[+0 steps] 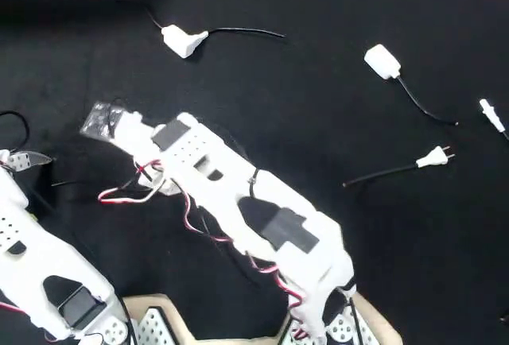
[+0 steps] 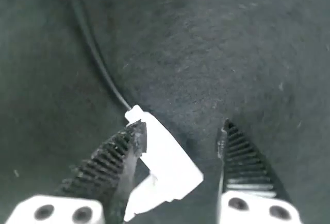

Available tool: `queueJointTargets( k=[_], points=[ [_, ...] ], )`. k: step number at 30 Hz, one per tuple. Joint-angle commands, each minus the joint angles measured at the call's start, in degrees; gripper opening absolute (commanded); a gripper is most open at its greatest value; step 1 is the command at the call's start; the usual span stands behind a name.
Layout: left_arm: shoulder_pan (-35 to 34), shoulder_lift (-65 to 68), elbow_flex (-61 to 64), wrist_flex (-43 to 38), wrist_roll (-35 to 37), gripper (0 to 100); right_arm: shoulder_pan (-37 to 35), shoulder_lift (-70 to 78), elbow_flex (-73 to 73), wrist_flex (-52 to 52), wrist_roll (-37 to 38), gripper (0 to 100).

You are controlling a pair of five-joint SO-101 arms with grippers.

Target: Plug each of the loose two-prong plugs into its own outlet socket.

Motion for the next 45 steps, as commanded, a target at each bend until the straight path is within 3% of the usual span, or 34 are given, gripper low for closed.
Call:
queueJointTargets(
  k=[1, 5, 15, 19, 28, 36, 45],
  points=[
    [0.4, 0.4, -1.4, 0.1, 0.4, 47, -0.2, 1.4, -6.3, 4.7, 9.1, 23.0],
    [1.7, 0.2, -1.1, 0.1, 0.4, 47, -2.5, 3.8, -7.0, 7.0, 15.6, 23.0],
    [1.8, 0.1, -1.2, 0.1, 0.4, 47, -3.8, 8.6, -8.5, 10.6, 20.9, 22.9],
    [1.8, 0.1, -1.2, 0.1, 0.4, 47, -3.4, 8.9, -13.7, 15.5, 20.7, 22.3],
    [1.9, 0.1, -1.0, 0.1, 0.4, 47, -2.6, 14.2, -17.4, 15.3, 20.5, 5.4],
    [1.9, 0.0, -0.8, 0.1, 0.4, 47, 1.2, 22.0, -29.8, 15.6, 20.3, 1.2],
    [1.9, -0.1, -0.8, 0.1, 0.4, 47, 8.8, 31.0, -51.0, 14.3, 14.2, 1.5]
  ],
)
